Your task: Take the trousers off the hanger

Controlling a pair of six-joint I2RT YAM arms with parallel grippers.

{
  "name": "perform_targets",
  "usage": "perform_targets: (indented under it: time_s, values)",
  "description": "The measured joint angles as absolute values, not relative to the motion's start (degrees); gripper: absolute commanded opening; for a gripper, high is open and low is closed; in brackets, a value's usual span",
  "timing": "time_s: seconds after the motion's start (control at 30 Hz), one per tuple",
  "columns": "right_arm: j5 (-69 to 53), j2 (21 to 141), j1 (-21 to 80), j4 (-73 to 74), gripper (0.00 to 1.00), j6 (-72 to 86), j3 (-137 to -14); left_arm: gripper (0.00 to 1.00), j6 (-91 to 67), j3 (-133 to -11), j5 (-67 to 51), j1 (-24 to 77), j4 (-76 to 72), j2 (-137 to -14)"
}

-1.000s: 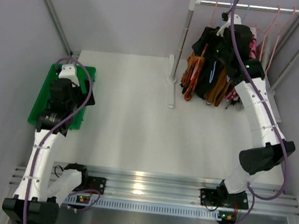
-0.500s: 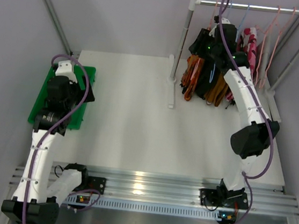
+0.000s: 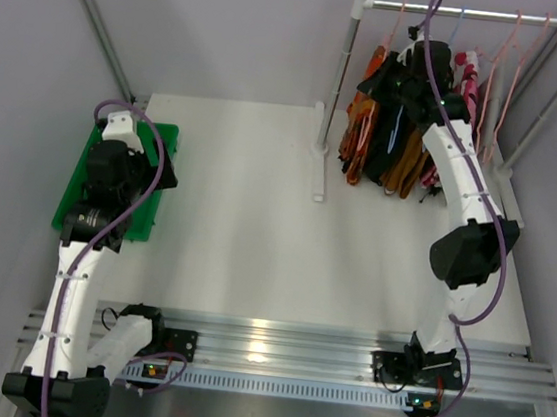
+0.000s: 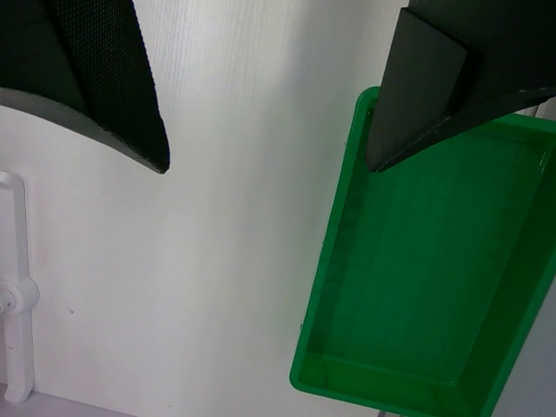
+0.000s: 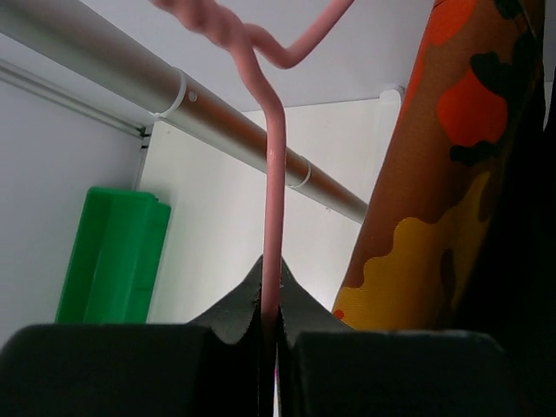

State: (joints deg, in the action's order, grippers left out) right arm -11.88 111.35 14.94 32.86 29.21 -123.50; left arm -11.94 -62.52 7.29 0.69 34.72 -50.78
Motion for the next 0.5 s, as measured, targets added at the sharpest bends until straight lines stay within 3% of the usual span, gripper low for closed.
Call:
perform_targets:
  time_s: [0.5]
  values:
    - [-28.45,112.18,10.20,24.29,0.00,39.09,-121.86,0.99,-11.92,-62.52,6.28,0.69,34.68,-51.51]
